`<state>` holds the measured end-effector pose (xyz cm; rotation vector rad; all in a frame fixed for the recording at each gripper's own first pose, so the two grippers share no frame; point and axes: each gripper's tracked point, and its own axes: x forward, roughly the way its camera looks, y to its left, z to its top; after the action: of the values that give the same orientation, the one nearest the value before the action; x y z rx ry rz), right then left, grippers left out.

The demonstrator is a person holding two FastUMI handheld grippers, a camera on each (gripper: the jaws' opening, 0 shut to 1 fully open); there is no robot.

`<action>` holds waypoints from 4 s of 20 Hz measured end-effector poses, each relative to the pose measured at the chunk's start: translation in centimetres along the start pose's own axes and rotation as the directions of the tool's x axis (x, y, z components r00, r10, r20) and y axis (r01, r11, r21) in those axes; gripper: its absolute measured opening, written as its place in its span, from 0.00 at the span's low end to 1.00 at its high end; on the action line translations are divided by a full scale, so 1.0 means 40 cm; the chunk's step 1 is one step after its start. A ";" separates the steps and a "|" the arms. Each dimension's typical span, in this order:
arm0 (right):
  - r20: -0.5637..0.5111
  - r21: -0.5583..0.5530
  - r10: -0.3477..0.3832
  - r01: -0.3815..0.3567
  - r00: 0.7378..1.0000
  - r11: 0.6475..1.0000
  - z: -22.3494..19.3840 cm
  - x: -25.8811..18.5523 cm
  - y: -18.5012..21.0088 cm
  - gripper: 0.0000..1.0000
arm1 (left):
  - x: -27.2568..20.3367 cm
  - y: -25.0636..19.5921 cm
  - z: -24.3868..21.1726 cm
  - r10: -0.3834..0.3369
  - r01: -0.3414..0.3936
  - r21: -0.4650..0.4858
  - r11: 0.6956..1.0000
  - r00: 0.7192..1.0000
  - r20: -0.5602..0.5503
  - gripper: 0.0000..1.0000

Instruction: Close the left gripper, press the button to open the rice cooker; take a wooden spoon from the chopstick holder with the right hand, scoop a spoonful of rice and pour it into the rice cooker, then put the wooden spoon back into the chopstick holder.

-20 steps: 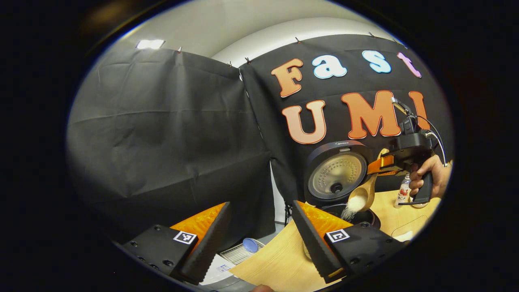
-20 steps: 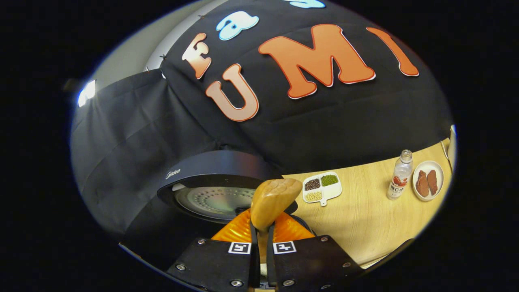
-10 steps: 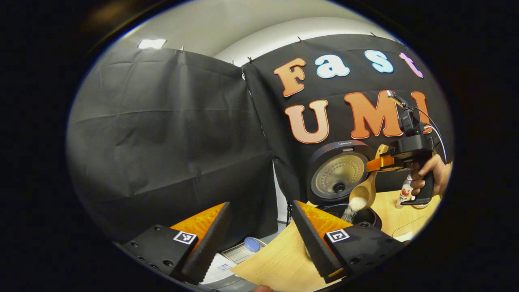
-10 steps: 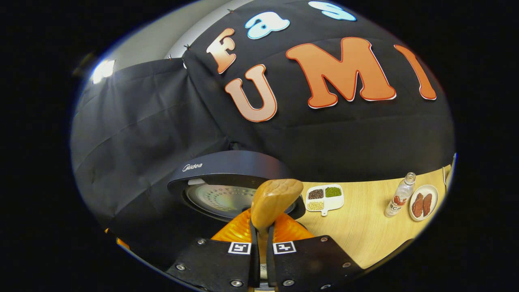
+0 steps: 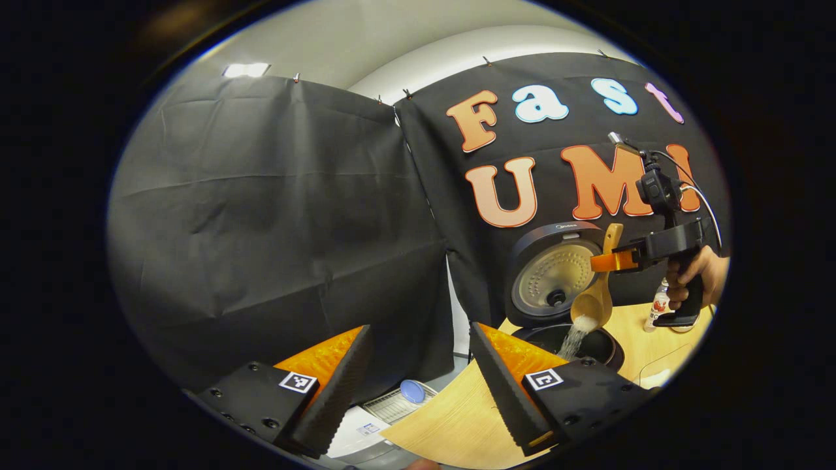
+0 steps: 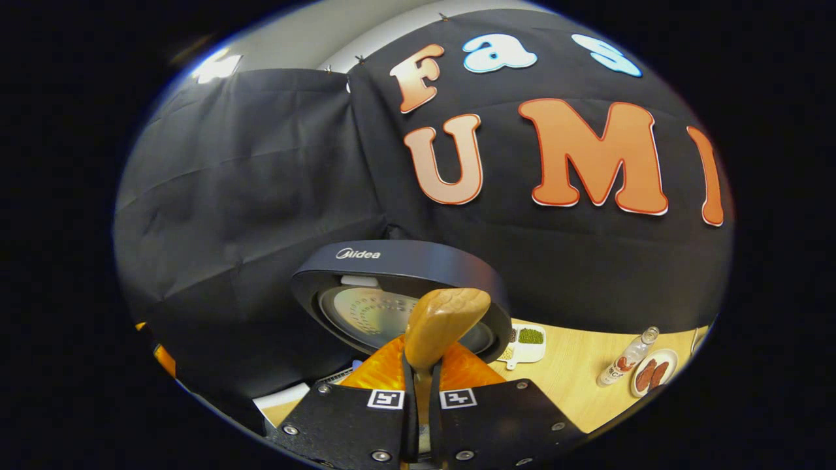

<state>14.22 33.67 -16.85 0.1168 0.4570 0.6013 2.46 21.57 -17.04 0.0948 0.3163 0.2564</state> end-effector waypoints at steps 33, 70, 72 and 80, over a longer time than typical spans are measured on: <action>-0.003 0.005 0.039 -0.039 0.999 0.999 -0.009 -0.159 -0.071 0.06 | -0.033 -0.011 -0.005 -0.021 0.021 -0.023 1.000 1.000 0.000 1.00; -0.465 0.511 -0.459 0.652 0.758 0.560 -0.723 -0.891 -0.997 0.19 | -0.127 -0.515 0.275 -0.262 0.262 0.010 0.965 0.963 0.067 0.99; -0.508 0.509 -0.452 0.679 0.733 0.529 -0.748 -0.914 -0.999 0.30 | -0.086 -0.493 0.315 -0.239 0.241 -0.007 0.971 0.966 0.097 1.00; -0.460 0.443 -0.602 0.757 0.652 0.481 -0.634 -1.065 -1.023 0.95 | 0.248 -0.499 0.467 -0.253 0.255 -0.072 0.964 0.967 0.035 0.97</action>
<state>-6.91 -24.83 -33.01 0.4571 0.8782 -0.3854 22.18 4.00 -4.92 -0.0183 0.2898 0.0120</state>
